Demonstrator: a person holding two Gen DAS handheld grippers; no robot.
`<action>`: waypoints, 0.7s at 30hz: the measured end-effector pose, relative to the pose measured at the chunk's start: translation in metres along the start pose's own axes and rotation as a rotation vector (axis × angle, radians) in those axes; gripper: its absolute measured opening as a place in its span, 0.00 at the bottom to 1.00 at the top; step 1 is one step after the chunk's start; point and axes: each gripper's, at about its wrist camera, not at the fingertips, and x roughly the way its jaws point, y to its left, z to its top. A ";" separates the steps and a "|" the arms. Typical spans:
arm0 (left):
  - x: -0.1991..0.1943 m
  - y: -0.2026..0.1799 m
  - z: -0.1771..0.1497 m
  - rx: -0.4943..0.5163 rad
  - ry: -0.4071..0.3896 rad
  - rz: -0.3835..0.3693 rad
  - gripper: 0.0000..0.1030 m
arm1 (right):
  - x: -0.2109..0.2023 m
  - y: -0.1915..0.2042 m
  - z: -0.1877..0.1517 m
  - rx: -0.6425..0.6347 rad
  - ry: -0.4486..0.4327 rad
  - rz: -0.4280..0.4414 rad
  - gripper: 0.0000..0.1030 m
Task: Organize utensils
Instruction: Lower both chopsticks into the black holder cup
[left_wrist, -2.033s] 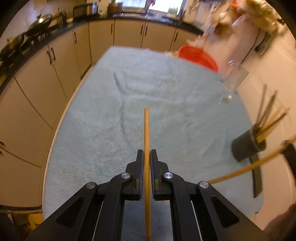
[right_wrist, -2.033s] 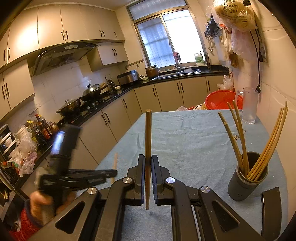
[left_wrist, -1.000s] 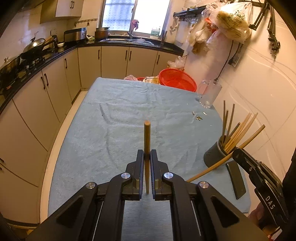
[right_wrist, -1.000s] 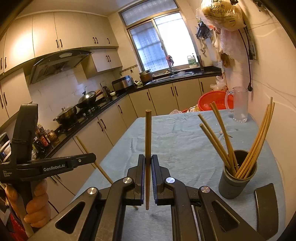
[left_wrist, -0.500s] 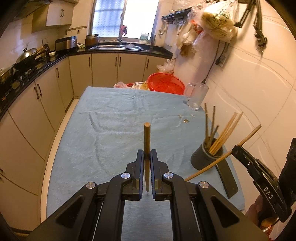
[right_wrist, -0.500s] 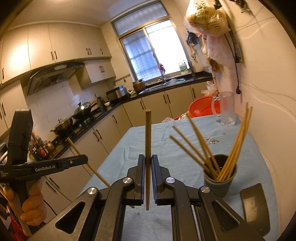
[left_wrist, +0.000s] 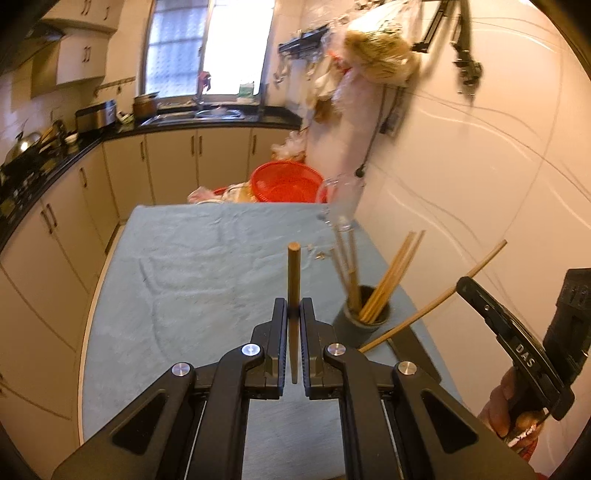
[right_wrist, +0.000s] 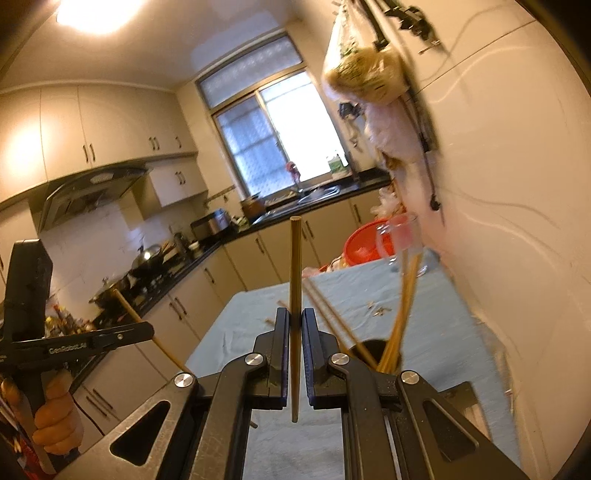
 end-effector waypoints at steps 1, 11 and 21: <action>-0.002 -0.005 0.002 0.007 -0.004 -0.009 0.06 | -0.005 -0.004 0.004 0.003 -0.011 -0.006 0.07; -0.005 -0.067 0.036 0.093 -0.047 -0.097 0.06 | -0.031 -0.035 0.032 0.016 -0.092 -0.069 0.07; 0.045 -0.098 0.067 0.100 -0.022 -0.123 0.06 | -0.005 -0.060 0.048 0.022 -0.084 -0.122 0.07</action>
